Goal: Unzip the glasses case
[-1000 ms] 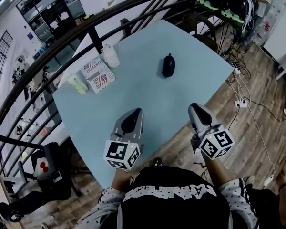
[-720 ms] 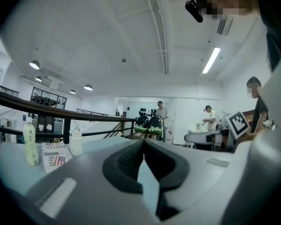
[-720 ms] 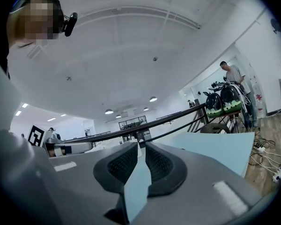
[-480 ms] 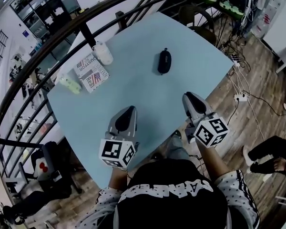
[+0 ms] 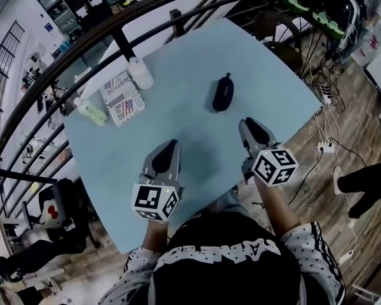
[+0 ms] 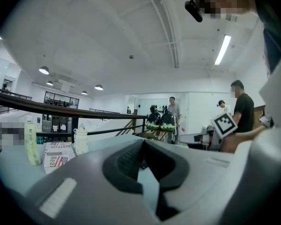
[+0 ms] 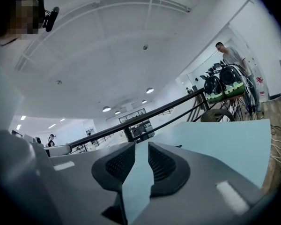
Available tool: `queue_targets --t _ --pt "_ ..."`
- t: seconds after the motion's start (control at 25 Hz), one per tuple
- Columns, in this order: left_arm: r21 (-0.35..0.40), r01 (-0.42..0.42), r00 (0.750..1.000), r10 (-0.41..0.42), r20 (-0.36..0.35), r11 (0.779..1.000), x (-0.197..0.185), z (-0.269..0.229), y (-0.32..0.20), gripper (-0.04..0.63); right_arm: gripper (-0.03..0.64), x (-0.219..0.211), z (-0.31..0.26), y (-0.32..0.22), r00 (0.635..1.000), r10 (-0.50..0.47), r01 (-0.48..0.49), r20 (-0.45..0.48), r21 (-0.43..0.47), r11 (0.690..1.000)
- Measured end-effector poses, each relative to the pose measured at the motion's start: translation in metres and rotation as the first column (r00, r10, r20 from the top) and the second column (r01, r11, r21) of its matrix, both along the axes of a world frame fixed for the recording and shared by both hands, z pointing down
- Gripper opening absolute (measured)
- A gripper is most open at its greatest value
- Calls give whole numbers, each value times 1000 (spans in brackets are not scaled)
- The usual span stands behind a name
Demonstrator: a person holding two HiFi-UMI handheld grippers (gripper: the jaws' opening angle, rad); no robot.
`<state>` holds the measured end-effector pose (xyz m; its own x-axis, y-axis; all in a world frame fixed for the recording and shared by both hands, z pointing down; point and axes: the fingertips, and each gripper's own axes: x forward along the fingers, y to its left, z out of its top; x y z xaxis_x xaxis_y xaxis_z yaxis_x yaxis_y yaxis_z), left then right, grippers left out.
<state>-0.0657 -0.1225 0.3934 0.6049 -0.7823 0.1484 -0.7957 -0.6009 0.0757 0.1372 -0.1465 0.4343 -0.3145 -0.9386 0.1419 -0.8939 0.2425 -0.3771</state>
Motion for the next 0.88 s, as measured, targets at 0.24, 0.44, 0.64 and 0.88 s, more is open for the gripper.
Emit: queue_targets --t 0.24,0.44,0.64,0.88 --pt "-11 23 1000 -23 19 1000 26 10 -28 0 104 17 29 -50 999 -11 14 37 -74 997" --pt "-29 45 998 -44 37 999 37 14 -45 0 139 23 54 -89 998 -3 13 70 -146 989" --pt "-45 71 996 -69 60 996 35 20 -60 0 174 22 77 -125 998 18 -4 65 -208 978" --pt "-56 103 993 -99 61 993 21 24 -78 0 220 16 103 -162 997 66 -50 48 -277 960"
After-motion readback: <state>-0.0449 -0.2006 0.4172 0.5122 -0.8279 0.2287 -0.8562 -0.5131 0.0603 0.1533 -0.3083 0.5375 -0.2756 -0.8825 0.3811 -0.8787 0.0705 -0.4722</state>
